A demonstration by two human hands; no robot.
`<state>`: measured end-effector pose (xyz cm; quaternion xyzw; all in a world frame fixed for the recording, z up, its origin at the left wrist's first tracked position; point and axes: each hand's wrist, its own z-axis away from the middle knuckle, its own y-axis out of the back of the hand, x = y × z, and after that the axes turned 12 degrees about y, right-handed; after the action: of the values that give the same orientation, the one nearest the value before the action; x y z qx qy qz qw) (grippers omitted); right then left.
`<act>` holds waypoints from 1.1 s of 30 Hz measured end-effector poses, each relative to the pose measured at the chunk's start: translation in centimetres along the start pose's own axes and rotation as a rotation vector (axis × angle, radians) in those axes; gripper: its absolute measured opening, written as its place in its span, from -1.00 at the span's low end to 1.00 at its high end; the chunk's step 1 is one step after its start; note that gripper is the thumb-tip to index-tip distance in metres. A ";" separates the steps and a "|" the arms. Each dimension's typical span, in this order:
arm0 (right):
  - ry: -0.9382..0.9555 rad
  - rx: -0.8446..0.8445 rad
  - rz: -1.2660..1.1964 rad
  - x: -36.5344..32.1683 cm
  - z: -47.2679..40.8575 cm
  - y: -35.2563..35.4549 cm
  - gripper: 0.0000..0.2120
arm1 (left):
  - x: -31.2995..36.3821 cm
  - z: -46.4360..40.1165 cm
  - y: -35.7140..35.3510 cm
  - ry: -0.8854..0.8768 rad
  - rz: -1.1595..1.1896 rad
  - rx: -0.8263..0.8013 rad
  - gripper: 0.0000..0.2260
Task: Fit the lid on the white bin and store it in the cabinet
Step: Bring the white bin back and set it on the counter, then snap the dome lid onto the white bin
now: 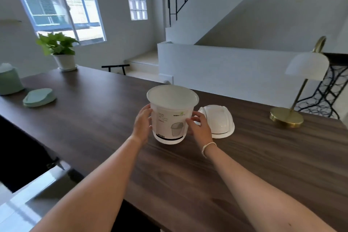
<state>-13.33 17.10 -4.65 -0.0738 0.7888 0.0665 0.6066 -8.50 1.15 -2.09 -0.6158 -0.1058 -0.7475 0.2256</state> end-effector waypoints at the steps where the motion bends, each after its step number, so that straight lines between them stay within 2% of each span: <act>1: 0.005 0.021 0.008 0.2 0.1 -0.4 -0.72 | -0.1 -0.5 0.4 0.006 0.000 -0.024 -0.62; 6: 0.033 0.078 0.046 0.5 0.4 -1.3 -0.73 | -0.9 -1.9 1.6 0.014 0.005 -0.095 -0.62; 10: 0.035 0.063 0.061 0.7 0.2 -1.6 -0.73 | -1.8 -2.7 2.4 0.017 0.012 -0.103 -0.63; 15: 0.049 0.083 0.172 0.8 -0.3 -0.2 -0.68 | -3.0 -2.2 2.5 -0.071 -0.004 -0.161 -0.64; 18: 0.127 0.222 0.405 0.4 -1.3 2.1 -0.76 | -4.6 -1.6 2.4 -0.118 -0.091 -0.205 -0.43; 20: 0.177 0.264 0.547 0.2 -2.4 3.8 -0.73 | -5.7 -1.7 2.6 -0.120 -0.164 -0.210 -0.28; 23: 0.186 0.156 0.724 0.0 -4.6 6.2 -0.63 | -6.5 -1.8 2.5 -0.058 -0.264 -0.160 -0.02; 27: 0.131 -0.152 0.968 0.4 -7.1 7.7 -0.50 | -6.9 -1.2 1.7 -0.107 -0.377 -0.078 -0.10; 29: 0.081 -0.268 1.058 0.8 -8.0 7.8 -0.50 | -7.0 -1.1 1.5 -0.124 -0.408 -0.040 -0.07; 31: 0.055 -0.334 1.109 1.0 -8.5 7.5 -0.54 | -7.2 -1.1 1.4 -0.131 -0.427 -0.016 -0.06; 33: 0.063 -0.316 1.110 1.1 -9.0 7.4 -0.57 | -7.2 -1.2 1.3 -0.141 -0.450 0.005 -0.07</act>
<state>-23.54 22.55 -3.31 0.2595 0.7076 0.4895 0.4386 -7.90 0.98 -9.49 -0.6268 -0.2577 -0.7338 0.0471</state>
